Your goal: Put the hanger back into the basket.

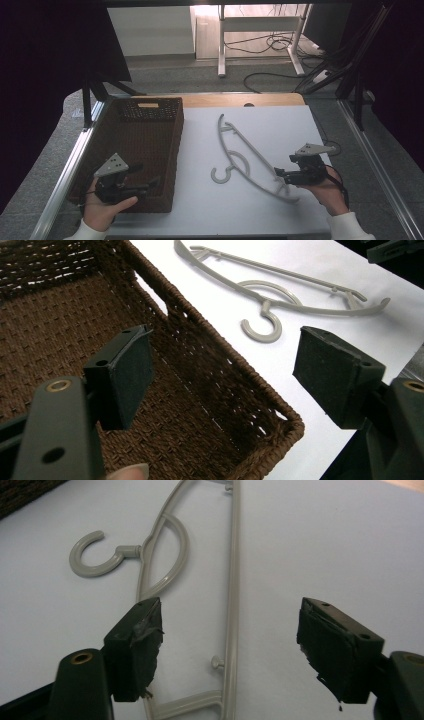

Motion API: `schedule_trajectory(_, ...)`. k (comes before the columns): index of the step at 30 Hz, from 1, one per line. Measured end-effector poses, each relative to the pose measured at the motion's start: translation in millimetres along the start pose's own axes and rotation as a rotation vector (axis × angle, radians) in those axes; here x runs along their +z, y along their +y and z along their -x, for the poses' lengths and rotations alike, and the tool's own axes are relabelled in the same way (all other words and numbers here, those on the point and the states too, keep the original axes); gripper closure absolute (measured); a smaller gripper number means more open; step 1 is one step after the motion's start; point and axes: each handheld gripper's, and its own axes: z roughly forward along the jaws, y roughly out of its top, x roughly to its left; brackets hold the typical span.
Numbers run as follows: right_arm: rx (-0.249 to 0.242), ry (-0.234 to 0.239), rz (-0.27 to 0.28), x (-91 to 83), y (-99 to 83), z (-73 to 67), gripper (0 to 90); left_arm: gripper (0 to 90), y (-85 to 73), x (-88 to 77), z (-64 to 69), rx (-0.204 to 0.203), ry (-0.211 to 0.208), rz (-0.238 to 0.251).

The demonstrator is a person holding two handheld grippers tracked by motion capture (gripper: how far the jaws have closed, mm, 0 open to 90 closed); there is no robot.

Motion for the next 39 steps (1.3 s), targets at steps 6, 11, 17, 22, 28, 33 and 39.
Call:
schedule_trajectory(6, -0.025, 0.011, -0.041, 7.3, 3.7, -2.2, 31.2, 23.4, -0.9, -1.1, -3.6, -0.008, 0.008, -0.004)
schedule_trajectory(11, -0.049, 0.018, -0.059, 16.1, 8.9, -4.9, 34.7, 23.3, -1.2, -0.8, -5.2, -0.008, 0.010, -0.007)
schedule_trajectory(17, -0.054, 0.014, -0.063, 28.2, 20.9, -9.7, 38.6, 23.3, -3.1, -0.7, -7.3, -0.008, 0.016, -0.012)
schedule_trajectory(22, -0.030, 0.019, -0.083, 39.4, 32.8, -12.2, 41.8, 23.4, -4.6, -1.5, -10.2, -0.017, 0.021, -0.015)
schedule_trajectory(28, -0.022, 0.023, -0.149, 58.4, 43.8, -16.9, 45.6, 23.4, -5.7, -0.6, -9.9, -0.015, 0.018, -0.020)
schedule_trajectory(33, -0.033, 0.031, -0.196, 77.4, 50.5, -22.4, 46.5, 23.4, -5.8, -1.5, -10.7, -0.019, 0.020, -0.017)
schedule_trajectory(39, -0.052, 0.036, -0.236, 97.5, 60.4, -27.0, 46.6, 23.3, -5.9, -1.7, -10.4, -0.027, 0.024, -0.015)
